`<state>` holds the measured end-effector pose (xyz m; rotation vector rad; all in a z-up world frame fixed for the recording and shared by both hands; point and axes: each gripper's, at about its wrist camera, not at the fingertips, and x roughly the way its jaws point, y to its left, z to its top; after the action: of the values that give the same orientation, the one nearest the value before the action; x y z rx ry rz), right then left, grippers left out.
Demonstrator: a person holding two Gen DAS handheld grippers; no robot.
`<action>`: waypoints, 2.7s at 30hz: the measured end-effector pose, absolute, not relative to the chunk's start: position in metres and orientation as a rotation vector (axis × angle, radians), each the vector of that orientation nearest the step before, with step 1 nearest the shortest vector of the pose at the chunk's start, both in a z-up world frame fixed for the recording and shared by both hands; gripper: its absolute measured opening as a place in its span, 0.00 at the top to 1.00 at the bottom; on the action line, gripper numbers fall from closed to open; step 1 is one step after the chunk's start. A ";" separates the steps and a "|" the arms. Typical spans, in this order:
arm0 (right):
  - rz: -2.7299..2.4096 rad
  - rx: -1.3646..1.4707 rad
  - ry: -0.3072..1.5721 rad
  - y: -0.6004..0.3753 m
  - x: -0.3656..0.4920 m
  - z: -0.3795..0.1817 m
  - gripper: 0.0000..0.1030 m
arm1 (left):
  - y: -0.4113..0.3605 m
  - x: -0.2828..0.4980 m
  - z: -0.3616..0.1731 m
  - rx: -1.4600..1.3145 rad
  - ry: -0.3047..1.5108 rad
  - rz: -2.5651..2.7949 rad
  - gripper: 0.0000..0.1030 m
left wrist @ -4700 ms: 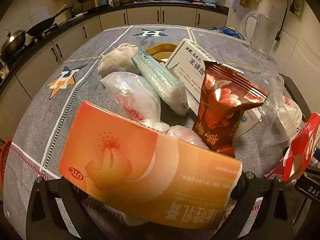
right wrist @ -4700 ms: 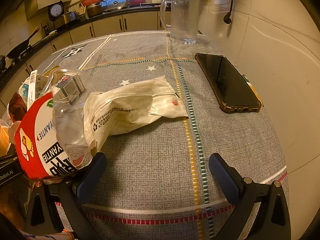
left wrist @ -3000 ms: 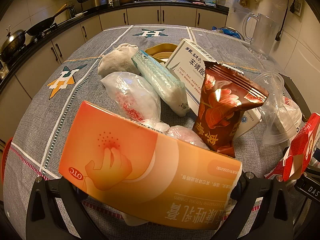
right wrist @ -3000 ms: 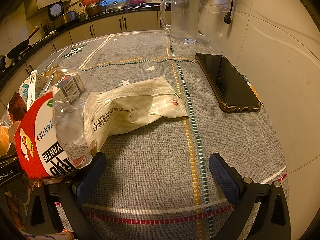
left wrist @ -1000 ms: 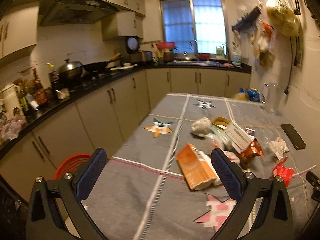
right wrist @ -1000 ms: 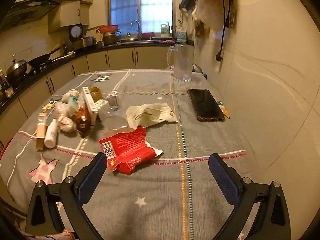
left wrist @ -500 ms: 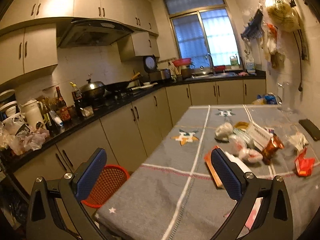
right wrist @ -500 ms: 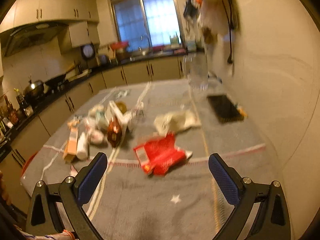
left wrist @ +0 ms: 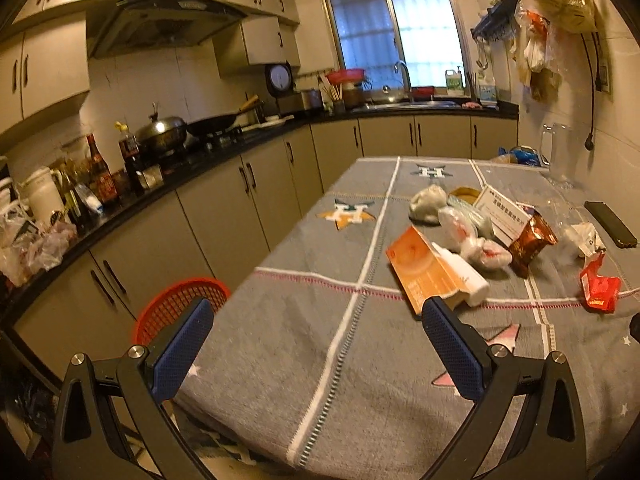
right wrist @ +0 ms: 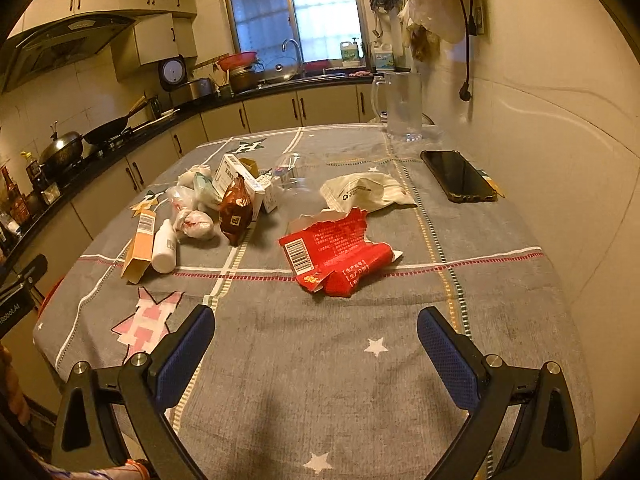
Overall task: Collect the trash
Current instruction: 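Grasp the orange ointment box with left tool while right tool grasps red wrapper, then carry box and wrapper to the red basket and open both tools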
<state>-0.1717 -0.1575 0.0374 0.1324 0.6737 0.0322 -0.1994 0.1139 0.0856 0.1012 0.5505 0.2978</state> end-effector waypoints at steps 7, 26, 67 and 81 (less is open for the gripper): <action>0.026 0.117 0.644 -0.155 -0.180 0.041 0.00 | 0.119 -0.198 0.078 0.077 0.603 0.288 0.00; 0.010 0.131 0.585 -0.159 -0.211 0.061 0.00 | 0.165 -0.223 0.088 -0.031 0.631 0.291 0.00; 0.013 0.220 0.894 -0.194 -0.045 -0.001 0.22 | 0.122 -0.015 0.024 -0.277 1.024 -0.088 0.23; 0.133 0.241 0.806 -0.175 -0.077 0.026 0.81 | 0.131 -0.058 0.051 -0.298 0.925 -0.123 0.51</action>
<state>-0.0765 -0.1755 0.0259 0.2409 0.8056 0.1333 -0.0582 0.1306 0.0511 -0.2979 0.9249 -0.1233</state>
